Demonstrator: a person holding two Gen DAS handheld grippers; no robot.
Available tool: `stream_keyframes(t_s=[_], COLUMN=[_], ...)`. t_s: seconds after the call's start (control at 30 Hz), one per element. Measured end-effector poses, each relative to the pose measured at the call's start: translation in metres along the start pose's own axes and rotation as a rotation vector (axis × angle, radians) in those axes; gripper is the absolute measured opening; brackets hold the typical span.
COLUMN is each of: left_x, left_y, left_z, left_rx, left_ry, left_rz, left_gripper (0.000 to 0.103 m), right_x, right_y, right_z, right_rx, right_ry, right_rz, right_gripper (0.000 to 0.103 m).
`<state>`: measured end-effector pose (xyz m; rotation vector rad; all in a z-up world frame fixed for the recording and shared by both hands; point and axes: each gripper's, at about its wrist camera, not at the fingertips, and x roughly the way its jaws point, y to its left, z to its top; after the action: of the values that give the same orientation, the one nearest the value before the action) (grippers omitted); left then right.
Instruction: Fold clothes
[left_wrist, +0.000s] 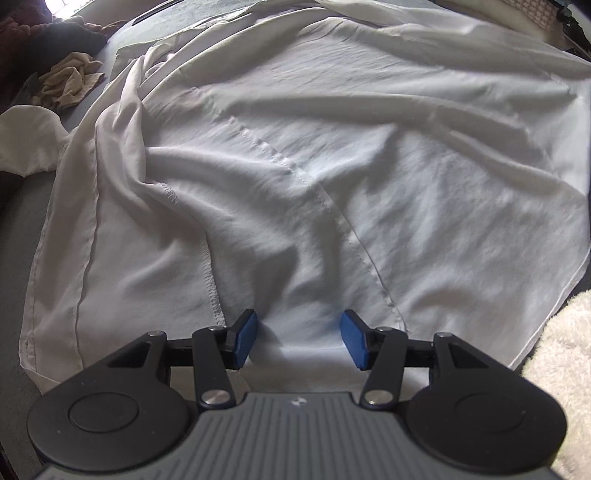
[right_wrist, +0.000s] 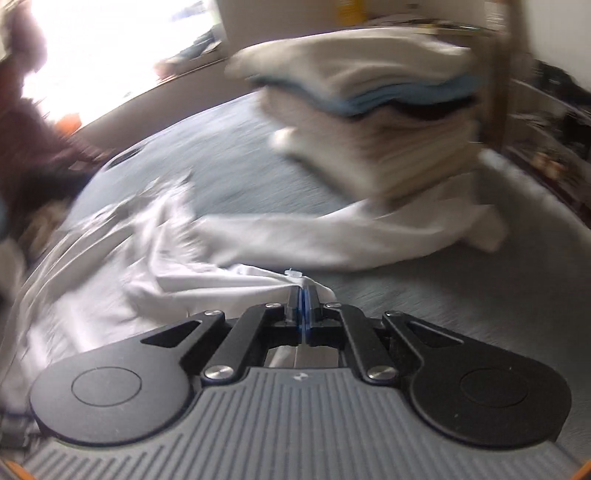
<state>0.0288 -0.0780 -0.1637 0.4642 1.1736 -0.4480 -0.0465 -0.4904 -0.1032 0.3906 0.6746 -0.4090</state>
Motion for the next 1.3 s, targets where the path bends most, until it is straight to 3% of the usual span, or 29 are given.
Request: stream_keyframes(t_s=[0.1,0.2,0.27,0.3,0.33,0.37,0.5,0.67,0.87,1.03,1.1,1.13,1.3], left_x=[0.0,-0.001,-0.005,-0.008,-0.011,-0.014,-0.026,-0.023,-0.01,0.002,0.006,0.009,0.017], left_y=[0.001,0.003,0.007,0.01,0.013,0.015,0.03,0.039,0.041,0.044,0.045,0.045,0.049], left_z=[0.0,0.0,-0.001,-0.002,-0.002,-0.003,0.001,0.015,0.023,0.03,0.032,0.034,0.038], left_rx=[0.002,0.008,-0.001,-0.009,-0.016,-0.024,-0.077,-0.134,-0.141,-0.146,-0.148,-0.149,-0.16], left_ry=[0.0,0.001,-0.004,-0.008,-0.012,-0.017,-0.059,-0.108,-0.124,-0.138,-0.143,-0.146,-0.155], left_rz=[-0.001,-0.009,-0.023,-0.032,-0.041,-0.049,-0.078,-0.088,-0.102,-0.114,-0.119,-0.121,-0.134], left_gripper=[0.054,0.055,0.054,0.054,0.054,0.054,0.054,0.054,0.054,0.057,0.057,0.057,0.056], right_x=[0.027,0.045,0.032,0.019,0.008,0.016,0.046,0.085,0.222,0.279,0.278,0.277,0.274], right_y=[-0.03,-0.046,-0.05,-0.049,-0.048,-0.038,0.003,0.055,0.113,0.157,0.166,0.17,0.192], right_z=[0.0,-0.005,-0.005,-0.003,-0.001,0.007,0.04,0.081,0.114,0.12,0.126,0.129,0.142], right_rx=[0.045,0.078,0.109,0.123,0.135,0.122,0.07,0.007,0.086,-0.011,-0.064,-0.09,-0.221], right_ry=[0.068,0.197,0.182,0.147,0.114,0.115,0.119,0.123,0.273,0.375,0.317,0.287,0.141], right_rz=[-0.052,-0.107,-0.118,-0.102,-0.084,-0.047,0.104,0.29,0.356,0.354,0.315,0.294,0.193], right_gripper=[0.001,0.003,0.008,0.013,0.023,0.028,0.03,0.043,0.043,0.04,0.011,0.003,0.003])
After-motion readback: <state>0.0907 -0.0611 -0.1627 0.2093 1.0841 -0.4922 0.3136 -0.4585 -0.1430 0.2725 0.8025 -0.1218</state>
